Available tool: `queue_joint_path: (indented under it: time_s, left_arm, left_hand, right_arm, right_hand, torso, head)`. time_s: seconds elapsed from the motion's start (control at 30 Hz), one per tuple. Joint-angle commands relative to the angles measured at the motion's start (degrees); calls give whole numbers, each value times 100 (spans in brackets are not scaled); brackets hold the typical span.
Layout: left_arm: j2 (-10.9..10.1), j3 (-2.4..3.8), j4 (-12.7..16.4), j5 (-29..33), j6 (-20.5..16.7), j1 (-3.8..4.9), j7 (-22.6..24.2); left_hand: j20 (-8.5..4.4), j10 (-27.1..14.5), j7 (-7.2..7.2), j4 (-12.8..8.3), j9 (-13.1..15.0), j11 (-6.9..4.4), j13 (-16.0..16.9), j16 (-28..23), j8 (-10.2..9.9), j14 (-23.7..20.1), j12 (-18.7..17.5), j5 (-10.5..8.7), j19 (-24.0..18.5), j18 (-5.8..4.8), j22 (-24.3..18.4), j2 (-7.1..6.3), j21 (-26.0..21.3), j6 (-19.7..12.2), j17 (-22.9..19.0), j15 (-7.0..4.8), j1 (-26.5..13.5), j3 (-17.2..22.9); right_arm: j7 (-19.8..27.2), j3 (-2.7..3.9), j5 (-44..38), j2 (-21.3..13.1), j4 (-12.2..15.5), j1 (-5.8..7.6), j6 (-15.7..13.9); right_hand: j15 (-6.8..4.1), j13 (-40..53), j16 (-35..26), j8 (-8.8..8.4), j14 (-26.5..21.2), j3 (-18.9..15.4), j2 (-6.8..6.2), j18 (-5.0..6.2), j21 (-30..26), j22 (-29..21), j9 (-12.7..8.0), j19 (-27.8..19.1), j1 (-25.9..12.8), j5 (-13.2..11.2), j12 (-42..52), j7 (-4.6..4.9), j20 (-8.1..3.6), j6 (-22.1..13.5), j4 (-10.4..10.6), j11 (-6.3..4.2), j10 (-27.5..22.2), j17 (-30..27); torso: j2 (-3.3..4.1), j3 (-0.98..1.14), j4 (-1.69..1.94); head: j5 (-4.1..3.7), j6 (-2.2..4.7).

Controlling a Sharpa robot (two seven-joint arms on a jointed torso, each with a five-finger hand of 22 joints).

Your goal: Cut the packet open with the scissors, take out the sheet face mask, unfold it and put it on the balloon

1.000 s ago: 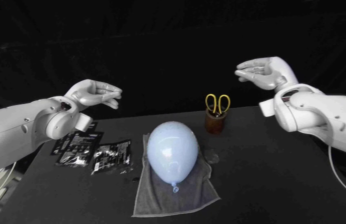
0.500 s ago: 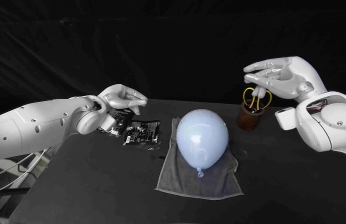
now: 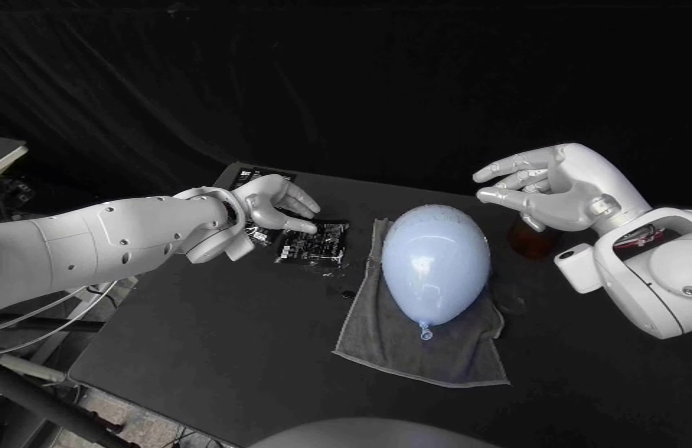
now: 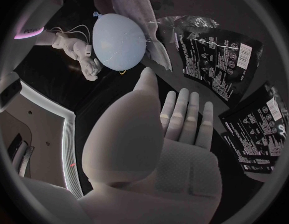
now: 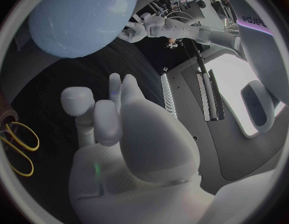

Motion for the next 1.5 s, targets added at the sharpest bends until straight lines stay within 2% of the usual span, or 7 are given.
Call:
queue_joint_path:
  time_s: [0.03,0.2,0.3,0.4,0.63,1.17,1.5]
  left_arm:
    - [47,2,-8,-1138,-685,-47,129]
    - [105,-7,-12,-1731,-1048,-96,29]
    - [138,-60,6,-2099,-1206,-120,-125]
    - [175,-107,-4,-2435,-1279,-161,-298]
    - [241,-151,-42,-2914,-1375,-333,-630]
    - [438,-155,-203,-3331,-1424,-537,-1085]
    - [557,-154,-262,-3421,-1167,-553,-1164]
  left_hand:
    - [18,-311,-67,19,-48,-11,-6,-336,-110,-496,-30,-11,-437,-125,-147,-216,-259,-213,-353,82,-30,-270]
    - [28,-823,-122,38,-255,-213,-13,-720,-354,-1185,-44,1,-743,-135,-253,-515,-439,-1022,-795,37,-32,-776]
    - [31,-1305,86,45,-264,-338,-34,-839,-358,-1428,-69,3,-862,-139,-291,-613,-502,-1074,-943,-82,-81,-873]
    - [22,-2344,72,53,-329,-331,-109,-993,-427,-1871,-147,-1,-1125,-139,-351,-685,-617,-1338,-1155,-212,-204,-935]
    - [-5,-3095,235,46,-477,-299,-134,-1110,-571,-2265,-163,-9,-1367,-111,-405,-719,-723,-1920,-1339,-283,-468,-998]
    - [-71,-3920,304,42,-654,-243,-184,-1146,-674,-2646,-215,-9,-1410,-55,-413,-733,-741,-2599,-1516,-247,-614,-1002]
    - [-122,-3842,333,40,-627,-217,-163,-1109,-639,-2527,-186,-5,-1300,2,-390,-730,-698,-2534,-1451,-222,-496,-996]
  right_arm:
    - [-242,3,-589,13,4,-24,194]
    - [-284,3,-708,13,-3,-43,194]
    - [-309,3,-748,17,-9,-49,194]
    - [-329,3,-769,20,-18,-53,193]
    - [-376,3,-790,8,-42,-59,183]
    - [-424,3,-795,-48,-39,-63,160]
    - [-440,3,-789,-46,-53,-83,184]
  right_hand:
    - [50,-11,78,-38,103,-28,-10,-110,83,96,-12,14,-68,-31,-35,49,40,-41,28,2,-77,72]
    - [57,-15,126,-46,104,-30,-9,-119,144,168,-15,20,-69,-33,-35,57,47,-55,27,9,-96,124]
    - [64,-19,159,-53,104,-35,-12,-122,179,208,-18,17,-72,-37,-36,65,54,-68,27,18,-114,154]
    - [67,-21,169,-57,103,-39,-12,-122,187,215,-19,12,-77,-39,-36,69,56,-75,29,21,-121,161]
    - [78,-27,180,-69,88,-48,-12,-116,193,216,-23,-21,-88,-43,-35,81,67,-97,30,33,-144,143]
    - [88,-30,174,-77,69,-61,-9,-108,180,197,-25,-60,-108,-47,-32,90,78,-112,35,42,-158,110]
    - [90,-28,183,-74,65,-66,-3,-108,192,212,-24,-66,-122,-48,-26,90,81,-108,37,42,-150,117]
  torso:
    - [3,18,-28]
    - [4,25,-34]
    - [9,31,-29]
    - [12,31,-29]
    - [16,22,-23]
    - [25,23,-33]
    - [25,39,-36]
  head:
    - [63,-26]
    - [75,-17]
    - [71,-19]
    - [72,-17]
    - [47,9]
    - [2,-11]
    - [3,-56]
